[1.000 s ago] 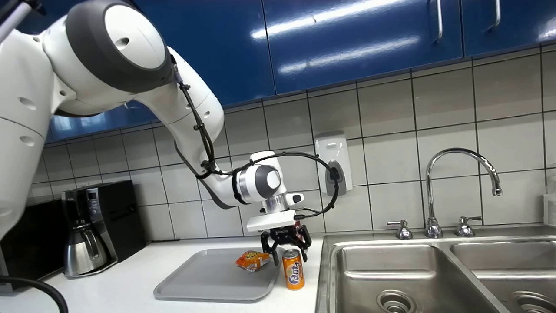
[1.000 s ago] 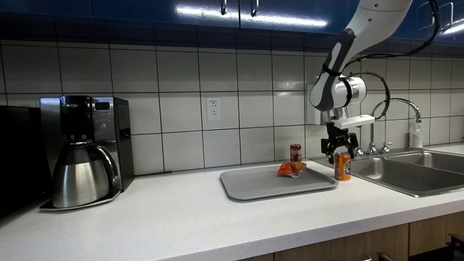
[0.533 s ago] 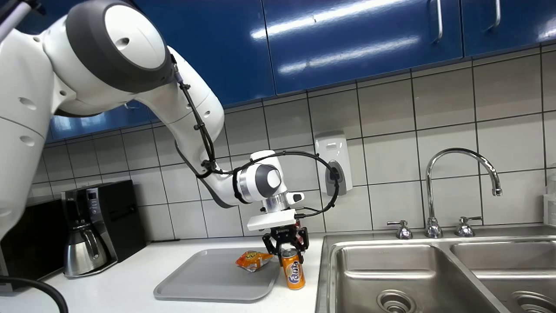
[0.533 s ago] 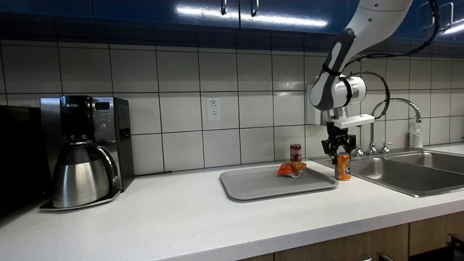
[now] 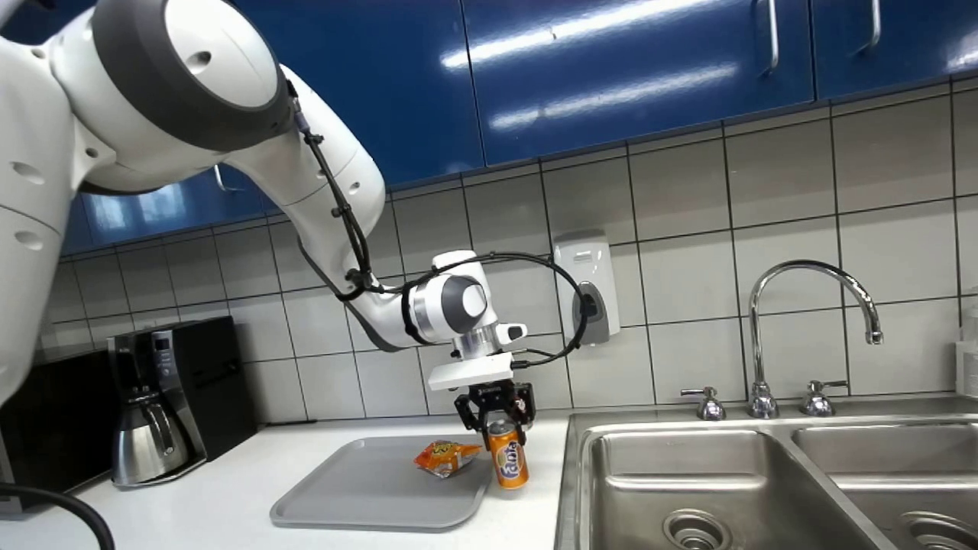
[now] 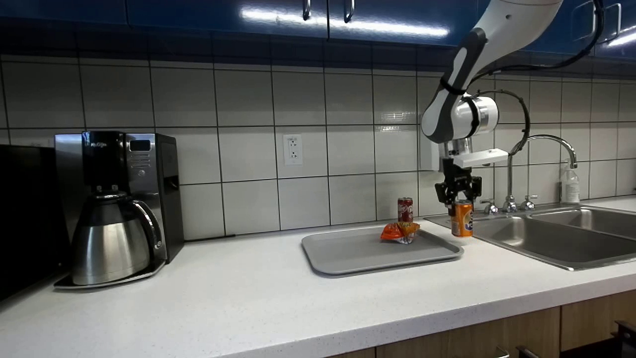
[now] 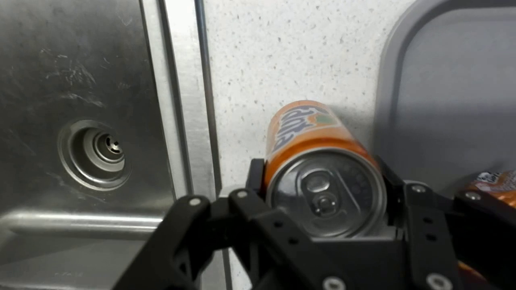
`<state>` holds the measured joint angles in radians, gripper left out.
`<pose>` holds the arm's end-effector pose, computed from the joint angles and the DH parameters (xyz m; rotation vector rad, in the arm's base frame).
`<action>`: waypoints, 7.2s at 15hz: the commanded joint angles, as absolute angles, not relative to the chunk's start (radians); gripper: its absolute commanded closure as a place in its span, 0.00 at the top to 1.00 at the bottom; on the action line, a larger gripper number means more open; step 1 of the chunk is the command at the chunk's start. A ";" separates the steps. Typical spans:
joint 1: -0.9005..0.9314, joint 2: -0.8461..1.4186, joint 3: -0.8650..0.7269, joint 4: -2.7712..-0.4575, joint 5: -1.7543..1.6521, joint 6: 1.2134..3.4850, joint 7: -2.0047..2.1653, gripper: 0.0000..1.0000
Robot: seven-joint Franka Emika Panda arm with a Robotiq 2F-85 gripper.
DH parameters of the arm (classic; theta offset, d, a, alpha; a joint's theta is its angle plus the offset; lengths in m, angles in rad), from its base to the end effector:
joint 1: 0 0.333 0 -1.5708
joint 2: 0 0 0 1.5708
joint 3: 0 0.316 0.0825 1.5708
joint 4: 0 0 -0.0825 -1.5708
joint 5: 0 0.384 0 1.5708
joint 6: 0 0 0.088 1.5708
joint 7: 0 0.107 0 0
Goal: Put the cans on the tray
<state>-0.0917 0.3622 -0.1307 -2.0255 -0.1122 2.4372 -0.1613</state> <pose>0.5910 -0.1314 0.2751 3.0127 0.0485 0.0406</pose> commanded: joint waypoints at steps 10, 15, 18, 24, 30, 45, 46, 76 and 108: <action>-0.050 0.219 -0.007 -2.098 -0.069 2.414 -0.192 0.38; 0.003 0.196 0.045 -2.114 -0.057 2.412 -0.191 0.38; 0.039 0.177 0.079 -2.131 -0.047 2.410 -0.194 0.38; 0.103 0.149 0.097 -2.204 -0.097 2.436 -0.125 0.38; 0.120 0.152 0.088 -2.235 -0.147 2.425 -0.044 0.38; 0.121 0.199 0.078 -2.239 -0.166 2.442 -0.004 0.38; 0.121 0.202 0.077 -2.238 -0.169 2.441 0.002 0.38; 0.105 0.179 0.067 -2.213 -0.142 2.454 0.002 1.00; -0.075 0.696 -0.062 -1.540 -0.135 2.538 -0.100 1.00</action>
